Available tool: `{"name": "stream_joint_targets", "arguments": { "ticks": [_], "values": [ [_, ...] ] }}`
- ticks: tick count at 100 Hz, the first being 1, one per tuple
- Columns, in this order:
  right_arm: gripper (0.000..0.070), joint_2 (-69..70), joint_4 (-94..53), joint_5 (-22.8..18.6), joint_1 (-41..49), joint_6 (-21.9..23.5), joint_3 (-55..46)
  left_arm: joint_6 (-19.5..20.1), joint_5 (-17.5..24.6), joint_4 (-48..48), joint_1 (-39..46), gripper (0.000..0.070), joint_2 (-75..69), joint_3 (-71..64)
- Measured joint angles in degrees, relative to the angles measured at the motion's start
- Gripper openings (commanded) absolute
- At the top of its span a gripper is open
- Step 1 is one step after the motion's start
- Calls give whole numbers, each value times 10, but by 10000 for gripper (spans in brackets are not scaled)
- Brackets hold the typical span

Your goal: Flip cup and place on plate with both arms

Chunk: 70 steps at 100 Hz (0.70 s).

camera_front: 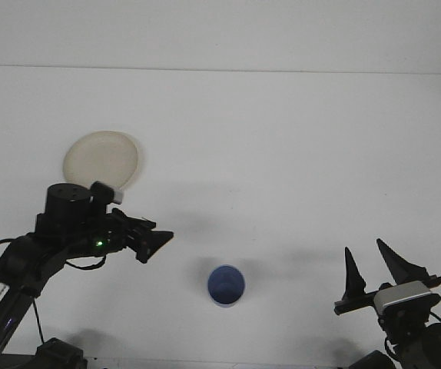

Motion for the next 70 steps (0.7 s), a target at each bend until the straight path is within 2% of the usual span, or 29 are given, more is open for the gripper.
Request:
{"name": "stream_joint_targets", "arguments": {
  "ticks": [10,26,34,42,57,70],
  "values": [
    [396,0,-16,0,0,0,-3,37,-13,-68,-60,432,68,50],
    [397,0,-24,0,0,1,-5,81,-82,-142,-147,432,173,123],
    [397,0,-24,0,0,1,-5,97,-98,-163,-181,432,218,153],
    [397,0,-24,0,0,1,-5,109,-109,-176,-205,432,252,173],
    [397,0,-24,-1,0,1,-5,120,-158,-174,-239,434,299,190],
    [397,0,-24,-2,0,1,-5,122,-161,-168,-260,434,326,190]
  ]
}}
